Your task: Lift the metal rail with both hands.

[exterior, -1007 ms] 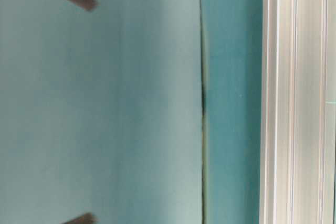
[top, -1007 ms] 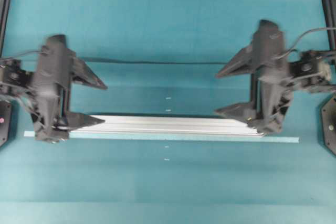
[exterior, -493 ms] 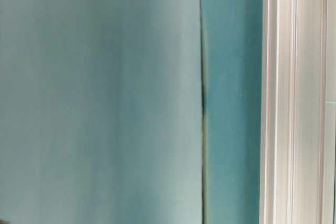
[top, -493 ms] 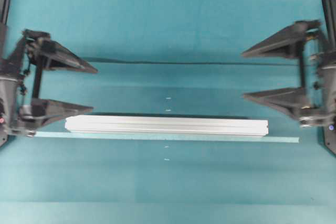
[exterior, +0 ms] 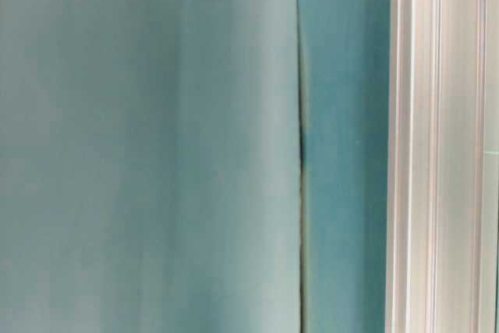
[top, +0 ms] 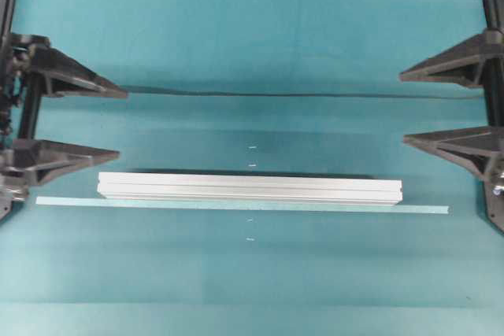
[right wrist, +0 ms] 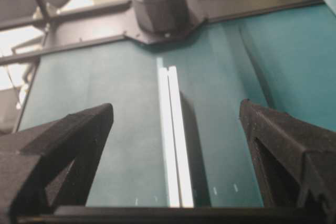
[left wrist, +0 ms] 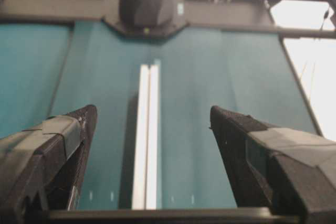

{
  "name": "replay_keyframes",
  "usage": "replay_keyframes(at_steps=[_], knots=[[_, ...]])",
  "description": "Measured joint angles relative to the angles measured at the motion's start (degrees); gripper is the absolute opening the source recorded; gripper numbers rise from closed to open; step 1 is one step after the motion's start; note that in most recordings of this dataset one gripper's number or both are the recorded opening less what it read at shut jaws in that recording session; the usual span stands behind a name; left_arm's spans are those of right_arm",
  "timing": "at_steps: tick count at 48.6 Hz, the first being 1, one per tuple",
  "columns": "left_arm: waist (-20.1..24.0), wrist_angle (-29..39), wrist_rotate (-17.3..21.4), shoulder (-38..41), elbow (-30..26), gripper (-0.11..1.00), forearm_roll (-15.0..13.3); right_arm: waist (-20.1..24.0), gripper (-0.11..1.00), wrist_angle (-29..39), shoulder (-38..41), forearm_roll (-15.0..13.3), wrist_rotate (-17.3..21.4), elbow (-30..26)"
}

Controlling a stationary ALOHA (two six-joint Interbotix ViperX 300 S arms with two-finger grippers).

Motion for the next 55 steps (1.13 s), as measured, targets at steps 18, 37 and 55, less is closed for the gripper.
replay_keyframes(at_steps=[18, 37, 55], knots=[[0.0, -1.76, 0.0, -0.26, 0.26, 0.88, -0.09, -0.09, 0.99, -3.87, -1.58, 0.0, 1.67, 4.83], [-0.09, -2.37, -0.62, -0.44, 2.72, 0.88, 0.0, -1.05, 0.99, -6.86, -3.25, 0.0, 1.67, 7.65], [0.0, -2.46, -0.62, -0.62, 4.22, 0.88, -0.09, -0.88, 0.99, -7.47, -9.4, 0.0, 1.85, 10.46]])
